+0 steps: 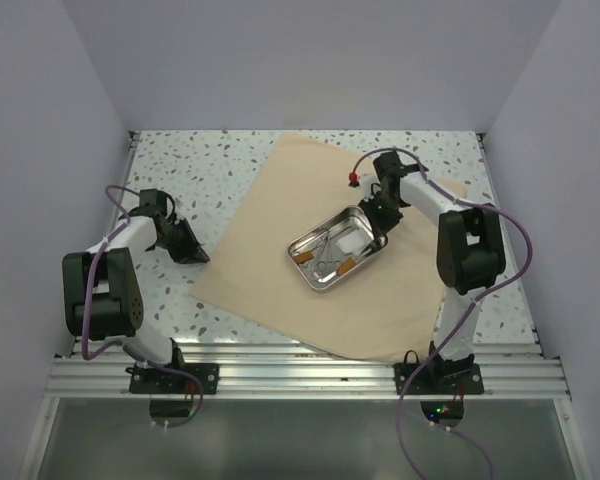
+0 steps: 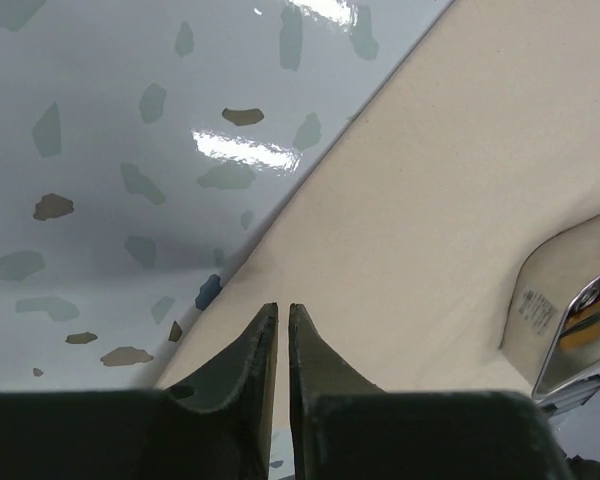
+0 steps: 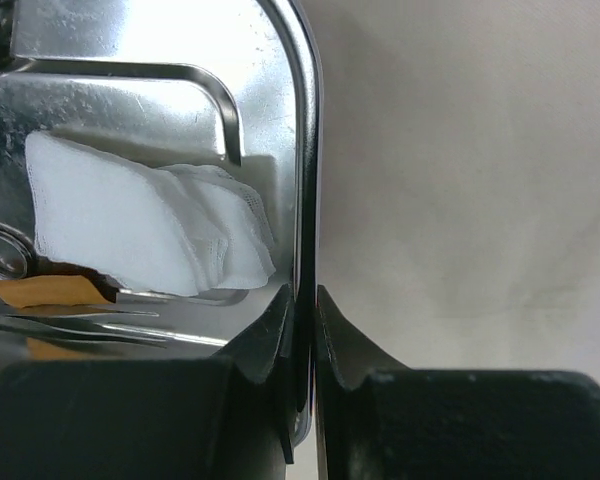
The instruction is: Prepare the surgical pack
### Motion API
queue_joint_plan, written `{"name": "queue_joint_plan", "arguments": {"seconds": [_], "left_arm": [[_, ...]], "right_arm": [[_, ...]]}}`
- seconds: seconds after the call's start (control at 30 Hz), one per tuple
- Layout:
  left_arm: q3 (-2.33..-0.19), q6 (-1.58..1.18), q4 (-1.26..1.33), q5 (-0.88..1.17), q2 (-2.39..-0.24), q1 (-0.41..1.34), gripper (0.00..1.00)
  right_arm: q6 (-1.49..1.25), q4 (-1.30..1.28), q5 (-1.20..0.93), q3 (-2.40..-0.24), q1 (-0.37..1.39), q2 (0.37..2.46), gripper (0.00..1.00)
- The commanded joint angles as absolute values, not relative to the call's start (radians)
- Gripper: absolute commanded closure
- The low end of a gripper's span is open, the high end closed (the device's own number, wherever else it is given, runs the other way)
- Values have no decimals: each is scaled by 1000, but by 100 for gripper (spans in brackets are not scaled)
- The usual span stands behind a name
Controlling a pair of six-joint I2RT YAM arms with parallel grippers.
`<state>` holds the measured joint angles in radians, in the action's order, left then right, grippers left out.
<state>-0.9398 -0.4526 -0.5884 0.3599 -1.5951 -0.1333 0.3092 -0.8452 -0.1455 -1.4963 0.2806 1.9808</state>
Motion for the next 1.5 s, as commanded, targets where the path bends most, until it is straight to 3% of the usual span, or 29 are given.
{"name": "queue_joint_plan", "arguments": {"seconds": [0.0,0.2,0.57,0.7,0.77,0.9,0.93,0.97,1.03,1.47], "left_arm": [[-910,-448,-522,422,-1592,-138,87],[-893,-439,-499,471,-1586,-137,85],[-894,-419,-483,528,-1572,-112,69],[-903,-443,-472,541,-1575,-25,67],[-908,-459,-466,532,-1580,29,67],[-916,-495,-442,545,-1603,83,88],[-916,-509,-439,545,-1608,89,91],[-919,-512,-437,531,-1621,103,94],[-942,-509,-465,494,-1644,123,100],[-1061,-497,-598,342,-1863,206,98]], "right_arm": [[356,-848,-144,-1473,199,1919,100],[391,-841,-121,-1427,186,1922,100],[336,-844,-141,-1440,183,1950,97],[211,-847,-163,-1439,184,1942,67],[169,-827,-179,-1421,181,1902,58],[60,-793,-210,-1413,178,1827,37],[29,-790,-218,-1413,178,1812,23],[12,-784,-218,-1416,176,1796,2],[-62,-779,-169,-1420,173,1758,1],[-225,-931,-26,-1562,88,1810,4]]}}
